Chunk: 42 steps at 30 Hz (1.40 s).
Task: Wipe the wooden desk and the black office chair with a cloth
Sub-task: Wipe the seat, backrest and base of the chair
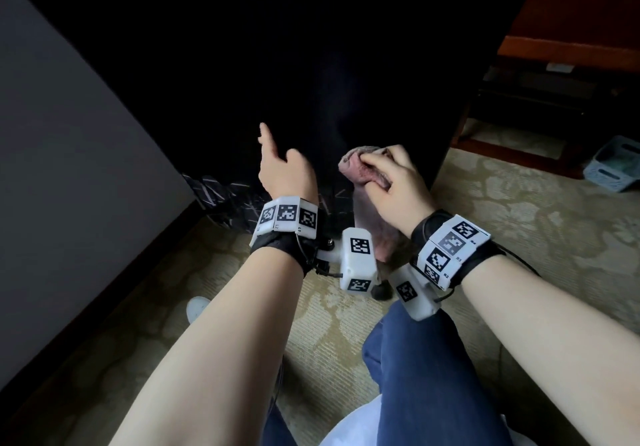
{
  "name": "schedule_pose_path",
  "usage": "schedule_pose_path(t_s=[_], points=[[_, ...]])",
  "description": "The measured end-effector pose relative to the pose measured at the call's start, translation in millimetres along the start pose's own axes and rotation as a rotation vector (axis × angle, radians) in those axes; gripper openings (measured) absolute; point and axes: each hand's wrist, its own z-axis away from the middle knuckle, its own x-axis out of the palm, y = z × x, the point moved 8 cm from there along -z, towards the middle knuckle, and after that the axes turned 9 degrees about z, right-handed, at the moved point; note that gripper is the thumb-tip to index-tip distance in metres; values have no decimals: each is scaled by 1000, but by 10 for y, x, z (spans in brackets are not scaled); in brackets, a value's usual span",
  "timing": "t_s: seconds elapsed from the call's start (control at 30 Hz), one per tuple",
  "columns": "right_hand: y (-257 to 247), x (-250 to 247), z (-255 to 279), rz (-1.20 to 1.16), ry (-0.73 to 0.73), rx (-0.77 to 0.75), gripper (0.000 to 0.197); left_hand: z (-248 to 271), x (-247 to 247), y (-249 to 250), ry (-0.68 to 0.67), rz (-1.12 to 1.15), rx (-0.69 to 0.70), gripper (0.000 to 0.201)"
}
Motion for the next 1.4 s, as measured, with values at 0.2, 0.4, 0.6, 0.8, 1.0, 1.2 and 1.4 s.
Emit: schedule_pose_path(t_s=[0.2, 0.4, 0.6, 0.8, 1.0, 1.2, 1.4], points=[[-517, 237, -63, -17, 9, -83, 38, -397, -631, 108, 63, 85, 13, 50], [-975, 569, -129, -87, 38, -191, 36, -895, -1113, 42, 53, -27, -27, 52], [-1307, 842, -204, -122, 50, -282, 34, -1438, -1370, -61, 73, -3, -47, 51], [-1440, 1010, -317, -135, 37, -299, 35, -1820, -1451, -42, 98, 61, -53, 56], [-1429, 1044, -305, -121, 37, -299, 37, -1903, -1405, -88, -62, 42, -58, 47], [-1390, 1018, -145, -117, 55, -277, 34, -1713, -1432, -141, -97, 102, -62, 54], [-1360, 909, 33, -102, 45, -268, 35, -1367, -1370, -69, -216, 59, -11, 49]])
